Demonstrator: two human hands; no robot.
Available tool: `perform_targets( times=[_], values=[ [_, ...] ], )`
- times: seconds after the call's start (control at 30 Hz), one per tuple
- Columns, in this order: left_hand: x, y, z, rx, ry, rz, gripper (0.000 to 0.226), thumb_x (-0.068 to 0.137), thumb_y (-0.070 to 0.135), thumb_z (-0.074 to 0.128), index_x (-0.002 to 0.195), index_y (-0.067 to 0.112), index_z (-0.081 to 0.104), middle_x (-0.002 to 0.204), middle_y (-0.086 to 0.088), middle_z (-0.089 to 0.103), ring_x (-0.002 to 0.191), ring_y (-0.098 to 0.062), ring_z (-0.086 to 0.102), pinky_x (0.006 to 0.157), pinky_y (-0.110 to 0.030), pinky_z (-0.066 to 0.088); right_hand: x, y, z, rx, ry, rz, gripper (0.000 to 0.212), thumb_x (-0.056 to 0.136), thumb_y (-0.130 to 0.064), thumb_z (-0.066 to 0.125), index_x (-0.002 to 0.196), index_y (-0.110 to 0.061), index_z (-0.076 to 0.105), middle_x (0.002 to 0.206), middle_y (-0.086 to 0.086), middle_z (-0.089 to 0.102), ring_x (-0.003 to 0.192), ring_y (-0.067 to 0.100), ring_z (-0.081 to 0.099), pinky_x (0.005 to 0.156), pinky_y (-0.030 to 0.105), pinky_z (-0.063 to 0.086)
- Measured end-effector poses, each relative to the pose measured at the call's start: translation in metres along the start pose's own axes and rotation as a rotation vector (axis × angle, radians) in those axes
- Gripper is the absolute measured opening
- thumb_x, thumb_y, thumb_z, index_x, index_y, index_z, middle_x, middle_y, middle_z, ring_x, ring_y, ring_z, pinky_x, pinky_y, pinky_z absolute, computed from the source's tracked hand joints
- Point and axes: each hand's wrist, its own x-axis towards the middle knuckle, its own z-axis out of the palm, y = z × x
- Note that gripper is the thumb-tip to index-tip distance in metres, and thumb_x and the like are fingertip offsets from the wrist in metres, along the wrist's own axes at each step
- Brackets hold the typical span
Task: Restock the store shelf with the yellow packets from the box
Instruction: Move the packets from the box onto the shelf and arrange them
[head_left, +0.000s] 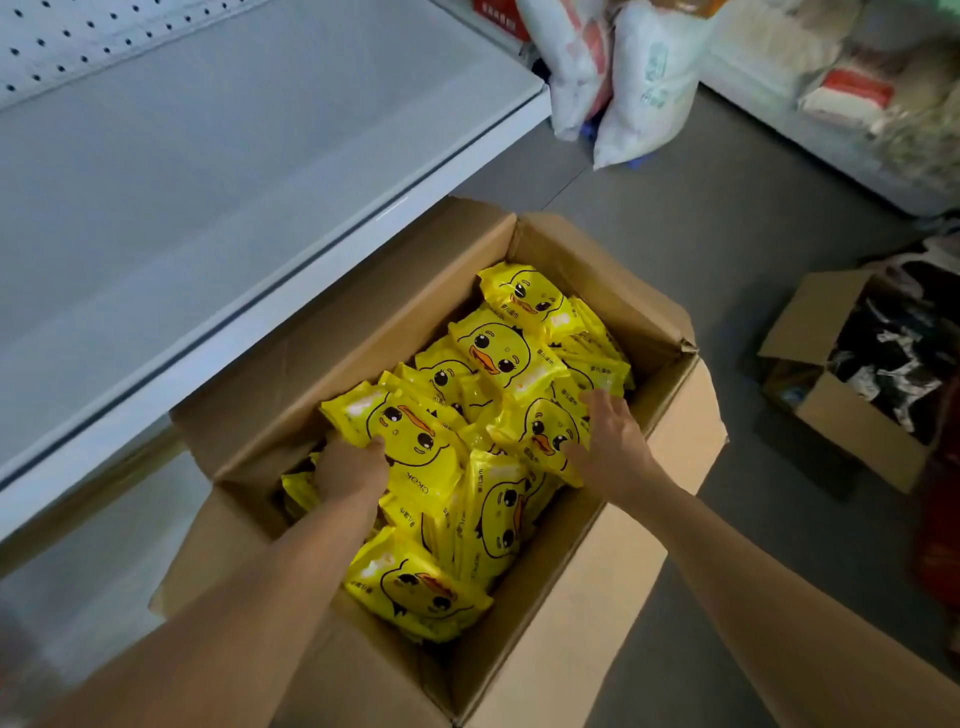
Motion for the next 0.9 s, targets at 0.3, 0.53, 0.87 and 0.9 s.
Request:
perform_targets(
  times=[0.3, 0.53, 0.87, 0.9],
  values=[
    [-0.015, 0.046, -0.023, 0.247, -0.096, 0.403, 0.017, 0.094, 0.024, 0.053, 0.099, 0.009, 0.057, 0.095, -0.013, 0.061, 0.091, -0.036, 0.058, 0.073, -0.035, 0.041, 0.052, -0.022, 0.006, 0.041, 0.031, 0.123, 0.061, 0.091, -0.03, 0.057, 0.139, -0.007, 0.027, 0.139, 0.014, 0.035, 0.123, 0.031, 0.043, 0.092, 0.041, 0.044],
    [-0.013, 0.049, -0.033, 0.2, -0.033, 0.476, 0.013, 0.091, 0.021, 0.056, 0.094, 0.01, 0.049, 0.084, -0.006, 0.06, 0.086, -0.035, 0.06, 0.076, -0.043, 0.048, 0.092, -0.033, 0.033, 0.144, 0.086, 0.314, 0.073, 0.089, -0.046, 0.054, 0.139, -0.001, 0.026, 0.139, 0.021, 0.037, 0.125, 0.036, 0.042, 0.098, 0.045, 0.043],
    [-0.003, 0.037, -0.048, 0.245, 0.004, 0.502, 0.015, 0.092, 0.027, 0.055, 0.091, 0.013, 0.055, 0.084, -0.002, 0.059, 0.079, -0.026, 0.054, 0.066, -0.031, 0.035, 0.111, -0.058, 0.046, 0.204, 0.066, 0.403, 0.058, 0.092, -0.044, 0.052, 0.129, 0.0, 0.045, 0.13, 0.018, 0.05, 0.119, 0.034, 0.05, 0.092, 0.039, 0.045],
    [-0.003, 0.037, -0.05, 0.25, 0.006, 0.495, 0.015, 0.092, 0.028, 0.055, 0.088, 0.013, 0.055, 0.084, -0.003, 0.059, 0.08, -0.027, 0.054, 0.066, -0.032, 0.037, 0.107, -0.061, 0.045, 0.23, 0.081, 0.376, 0.053, 0.093, -0.039, 0.052, 0.128, 0.0, 0.047, 0.13, 0.019, 0.05, 0.12, 0.034, 0.05, 0.09, 0.038, 0.045]
  ],
)
